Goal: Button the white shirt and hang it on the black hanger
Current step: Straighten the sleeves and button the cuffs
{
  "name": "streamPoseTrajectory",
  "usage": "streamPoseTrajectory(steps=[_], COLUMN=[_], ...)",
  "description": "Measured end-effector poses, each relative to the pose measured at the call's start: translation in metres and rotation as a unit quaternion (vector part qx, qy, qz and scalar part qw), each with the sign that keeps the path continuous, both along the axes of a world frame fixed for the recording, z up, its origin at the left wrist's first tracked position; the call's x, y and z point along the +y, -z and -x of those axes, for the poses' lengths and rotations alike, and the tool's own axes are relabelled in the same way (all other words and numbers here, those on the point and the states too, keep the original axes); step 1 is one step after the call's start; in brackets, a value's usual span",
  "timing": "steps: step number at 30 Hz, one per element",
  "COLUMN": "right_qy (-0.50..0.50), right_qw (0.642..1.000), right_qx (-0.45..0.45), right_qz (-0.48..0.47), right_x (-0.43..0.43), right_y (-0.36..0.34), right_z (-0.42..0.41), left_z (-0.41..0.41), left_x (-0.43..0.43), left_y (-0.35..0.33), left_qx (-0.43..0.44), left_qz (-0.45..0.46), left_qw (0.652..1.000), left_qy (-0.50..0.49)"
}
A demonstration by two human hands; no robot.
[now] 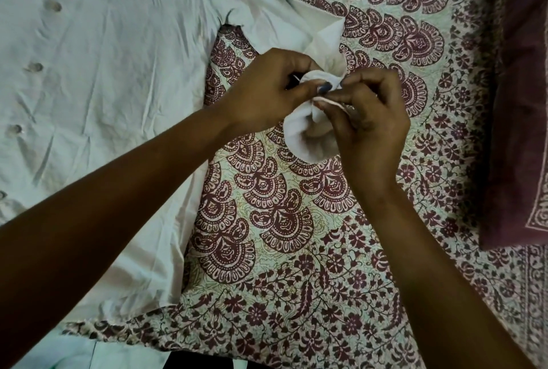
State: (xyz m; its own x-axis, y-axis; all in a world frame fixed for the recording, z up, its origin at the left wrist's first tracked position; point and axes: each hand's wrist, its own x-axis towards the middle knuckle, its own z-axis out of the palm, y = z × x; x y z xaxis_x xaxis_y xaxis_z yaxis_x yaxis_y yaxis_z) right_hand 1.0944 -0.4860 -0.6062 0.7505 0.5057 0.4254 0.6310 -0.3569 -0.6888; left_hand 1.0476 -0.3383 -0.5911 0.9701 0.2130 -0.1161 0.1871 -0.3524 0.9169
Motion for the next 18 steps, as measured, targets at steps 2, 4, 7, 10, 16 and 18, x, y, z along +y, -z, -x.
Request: streamPoseTrajectory(steps=[2, 4, 7, 10, 16, 18], right_qy=[-0.004, -0.011, -0.007, -0.003, -0.015, -0.010], right_qw=[1.000, 1.000, 1.000, 1.000, 1.000, 1.000], right_qx=[0.000, -0.006, -0.018, -0.023, -0.005, -0.002], right_qz=[-0.003, 0.002, 0.007, 0.006, 0.008, 0.002], right_x=[-0.002, -0.003, -0.005, -0.006, -0.009, -0.008], right_y=[0.000, 0.002, 0.004, 0.004, 0.001, -0.001], right_z=[-0.002, -0.005, -0.007, -0.008, -0.013, -0.016], left_z=[-0.005, -0.012, -0.019, -0.023, -0.022, -0.021], left_x=[0.001, 0.003, 0.004, 0.004, 0.010, 0.010], left_y=[-0.005, -0.011, -0.020, -0.024, -0.027, -0.025], left_qx=[0.003, 0.016, 0.039, 0.053, 0.116, 0.128], left_qz=[-0.013, -0.061, -0.102, -0.093, 0.009, 0.066], left_qw=[1.000, 0.998, 0.992, 0.992, 0.990, 0.987], left_qy=[0.010, 0.029, 0.063, 0.067, 0.083, 0.066])
